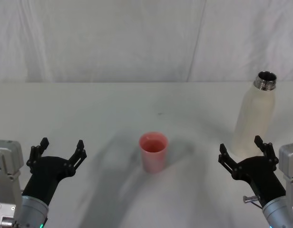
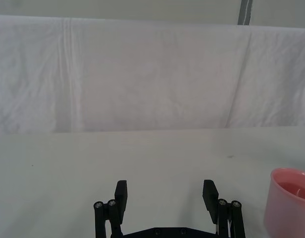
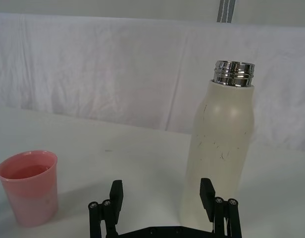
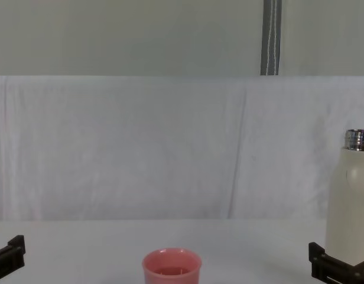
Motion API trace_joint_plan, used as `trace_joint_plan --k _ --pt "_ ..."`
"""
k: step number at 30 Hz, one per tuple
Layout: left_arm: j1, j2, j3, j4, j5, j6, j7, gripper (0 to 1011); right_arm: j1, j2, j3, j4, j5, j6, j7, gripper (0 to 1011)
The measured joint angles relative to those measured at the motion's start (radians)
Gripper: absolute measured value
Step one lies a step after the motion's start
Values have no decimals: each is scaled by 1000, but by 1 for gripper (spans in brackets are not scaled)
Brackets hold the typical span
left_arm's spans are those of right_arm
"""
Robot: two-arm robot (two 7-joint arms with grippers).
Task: Grasp the thermos with one hand and pour water into the cup lid.
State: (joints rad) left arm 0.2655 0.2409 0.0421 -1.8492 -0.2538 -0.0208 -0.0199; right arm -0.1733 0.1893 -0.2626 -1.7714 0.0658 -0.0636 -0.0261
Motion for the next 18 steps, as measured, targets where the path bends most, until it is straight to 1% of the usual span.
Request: trace_joint_plan --k 18 --pt "0 0 0 0 0 0 0 1001 0 0 0 0 0 0 0 1001"
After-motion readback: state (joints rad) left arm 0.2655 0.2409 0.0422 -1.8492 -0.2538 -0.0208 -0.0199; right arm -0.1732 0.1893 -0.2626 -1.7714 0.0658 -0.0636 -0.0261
